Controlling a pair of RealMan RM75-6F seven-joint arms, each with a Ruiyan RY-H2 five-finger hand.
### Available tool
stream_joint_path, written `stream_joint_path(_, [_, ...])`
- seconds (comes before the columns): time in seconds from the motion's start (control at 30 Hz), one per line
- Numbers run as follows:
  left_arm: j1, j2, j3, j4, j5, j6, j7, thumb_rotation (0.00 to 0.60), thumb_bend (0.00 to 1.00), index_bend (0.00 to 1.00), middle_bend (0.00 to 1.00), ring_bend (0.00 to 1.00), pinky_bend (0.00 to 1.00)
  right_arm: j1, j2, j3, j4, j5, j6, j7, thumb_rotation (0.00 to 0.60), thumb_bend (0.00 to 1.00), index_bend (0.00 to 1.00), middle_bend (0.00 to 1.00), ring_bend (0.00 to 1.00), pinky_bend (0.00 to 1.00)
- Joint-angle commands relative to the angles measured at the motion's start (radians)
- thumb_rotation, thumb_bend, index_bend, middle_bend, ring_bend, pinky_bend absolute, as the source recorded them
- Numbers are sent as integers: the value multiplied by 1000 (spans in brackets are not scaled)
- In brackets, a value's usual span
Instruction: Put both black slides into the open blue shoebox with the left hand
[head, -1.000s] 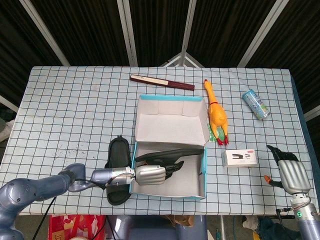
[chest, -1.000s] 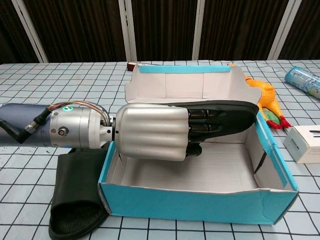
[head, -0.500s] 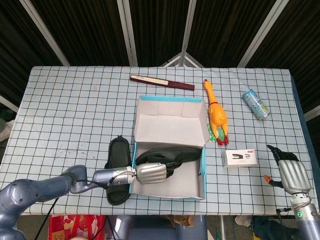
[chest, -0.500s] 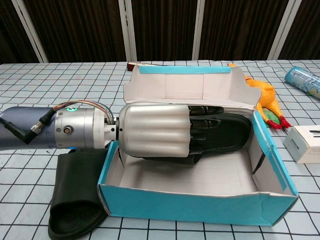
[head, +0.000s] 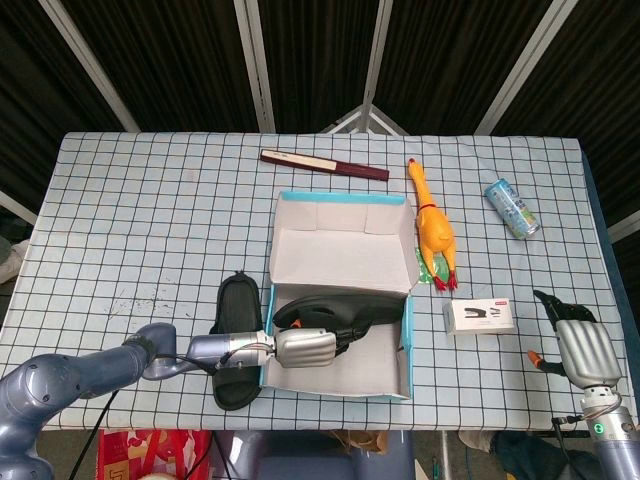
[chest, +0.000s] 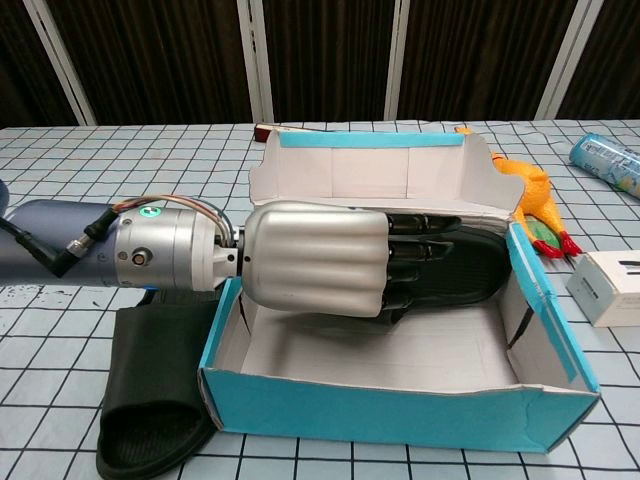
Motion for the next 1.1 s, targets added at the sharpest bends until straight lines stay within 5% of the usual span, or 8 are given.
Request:
stream_joint_path(0.03, [-7, 9, -3, -6, -6, -21, 19, 600, 418, 529, 506, 99, 29, 0, 0, 0, 0, 1, 0, -1, 600, 226, 132, 206, 257, 201])
stream_joint_path(0.57, [-26, -3, -10, 2, -25, -55, 58, 600, 370, 505, 492, 98, 30, 0, 4, 0, -7, 9, -5, -1, 600, 226, 132, 206, 257, 201])
stream_joint_path(1.1, [-25, -5, -11, 2, -36, -41, 73, 600, 218, 320, 329, 74, 29, -1, 7, 0, -6, 8, -5, 7, 600, 226, 132, 206, 257, 201])
